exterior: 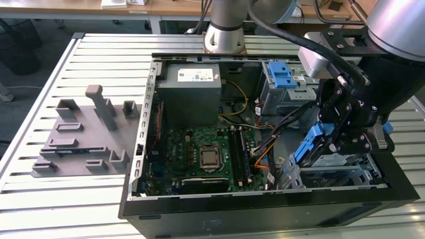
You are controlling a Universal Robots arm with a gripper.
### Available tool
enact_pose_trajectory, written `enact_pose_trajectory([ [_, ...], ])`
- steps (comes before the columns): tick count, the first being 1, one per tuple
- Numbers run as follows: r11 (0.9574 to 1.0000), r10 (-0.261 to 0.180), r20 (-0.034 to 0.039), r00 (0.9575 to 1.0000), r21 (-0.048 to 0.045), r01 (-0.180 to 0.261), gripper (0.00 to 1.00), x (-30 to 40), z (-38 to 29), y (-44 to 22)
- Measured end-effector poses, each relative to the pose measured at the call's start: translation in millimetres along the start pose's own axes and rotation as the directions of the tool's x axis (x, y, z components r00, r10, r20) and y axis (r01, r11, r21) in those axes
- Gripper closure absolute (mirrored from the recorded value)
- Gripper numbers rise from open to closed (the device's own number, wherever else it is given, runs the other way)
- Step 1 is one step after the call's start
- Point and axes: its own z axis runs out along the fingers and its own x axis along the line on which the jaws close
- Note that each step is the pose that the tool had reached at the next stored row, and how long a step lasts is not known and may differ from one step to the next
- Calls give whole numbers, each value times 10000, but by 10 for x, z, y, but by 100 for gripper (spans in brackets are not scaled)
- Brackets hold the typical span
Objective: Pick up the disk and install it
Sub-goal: 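Insert the disk into the insertion slot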
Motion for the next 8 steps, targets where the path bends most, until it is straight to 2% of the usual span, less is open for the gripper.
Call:
enact_pose_trajectory([
  [8, 10000, 0, -1, 10000, 0, 0, 63, 0, 42, 0],
])
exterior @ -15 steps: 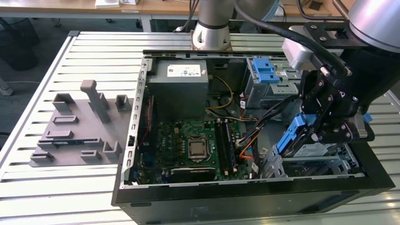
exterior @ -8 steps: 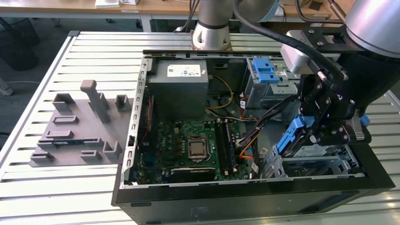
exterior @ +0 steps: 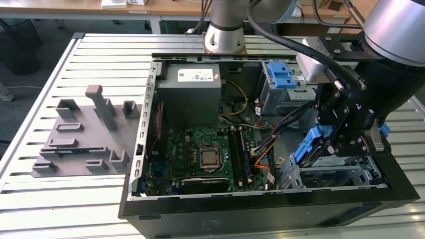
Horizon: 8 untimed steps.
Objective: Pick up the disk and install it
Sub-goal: 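Insert the disk into the insertion slot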
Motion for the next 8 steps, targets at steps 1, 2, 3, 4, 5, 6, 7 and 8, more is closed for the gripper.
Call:
enact_pose_trajectory([
  [1, 10000, 0, -1, 10000, 0, 0, 63, 0, 1, 0],
  [2, 10000, 0, -1, 10000, 0, 0, 63, 0, 1, 0],
  [3, 10000, 0, 0, 10000, 0, 0, 63, 0, 2, 0],
  [4, 10000, 0, 1, 10000, 0, 0, 63, 0, 3, 0],
  [5, 10000, 0, 1, 10000, 0, 0, 63, 0, 4, 0],
  [6, 10000, 0, 5, 10000, 1, 0, 63, 0, 9, 0],
  [7, 10000, 0, 5, 10000, 0, 0, 63, 0, 15, 0],
  [8, 10000, 0, 3, 10000, 0, 0, 63, 1, 21, 0],
])
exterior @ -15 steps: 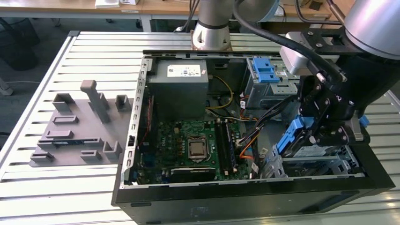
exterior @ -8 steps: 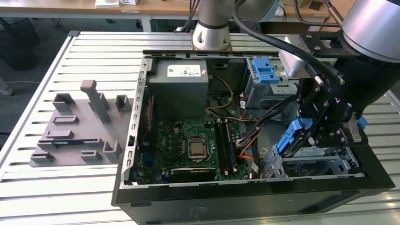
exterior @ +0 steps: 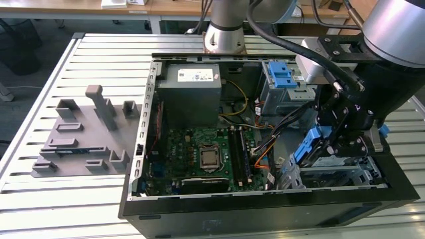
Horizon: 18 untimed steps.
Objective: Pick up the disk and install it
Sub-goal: 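Insert the disk into the insertion slot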
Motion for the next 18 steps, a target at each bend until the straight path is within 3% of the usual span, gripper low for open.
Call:
enact_pose_trajectory([
  [10, 10000, 0, -3, 10000, 1, 0, 63, 0, 40, 0],
  [12, 10000, 0, 0, 10000, 0, 0, 56, 0, 42, 0],
  [14, 10000, -1, 0, 10000, 0, 1, 56, 0, 46, 0],
  [15, 10000, 0, 4, 10000, 0, 0, 50, 0, 55, -2],
  [18, 10000, 1, -1, 10000, 0, -1, 50, 1, 87, -8],
])
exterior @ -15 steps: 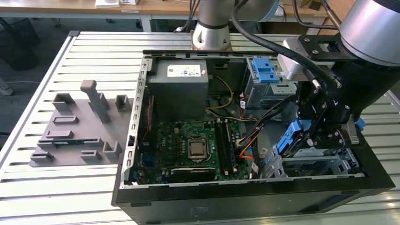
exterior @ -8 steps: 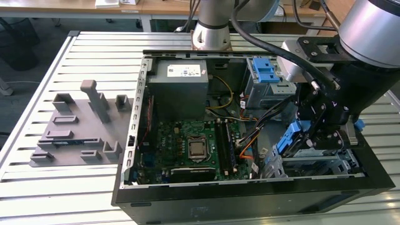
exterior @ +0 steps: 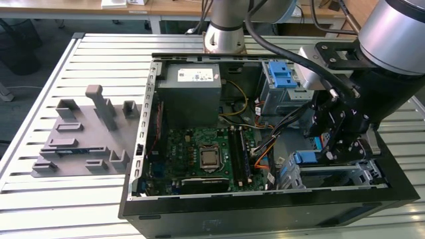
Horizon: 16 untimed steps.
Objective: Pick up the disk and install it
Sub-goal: 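Insert the disk into the insertion slot, then insert the first disk wire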
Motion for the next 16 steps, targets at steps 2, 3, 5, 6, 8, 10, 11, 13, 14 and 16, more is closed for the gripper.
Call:
enact_pose_trajectory([
  [2, 10000, 0, -1, 10000, 0, 0, 51, 0, 15, -1],
  [3, 10000, -1, 0, 10000, 0, 1, 58, 0, 27, -1],
  [5, 10000, -1, -1, 10000, 0, 1, 64, 0, 44, -1],
  [6, 10000, -1, -1, 10000, 0, 1, 69, 0, 50, -2],
  [8, 10000, -1, -2, 10000, 0, 1, 75, 0, 54, -2],
  [10, 10000, -1, -2, 10000, 0, 1, 87, 1, 54, -2],
  [11, 10000, -1, -1, 10000, 0, 1, 87, 1, 55, -2],
  [13, 10000, -1, -1, 10000, 0, 1, 89, 1, 55, -2],
  [14, 10000, -1, 0, 10000, 0, 1, 89, 1, 55, -2],
  [16, 10000, -1, -1, 10000, 0, 1, 89, 1, 62, -2],
])
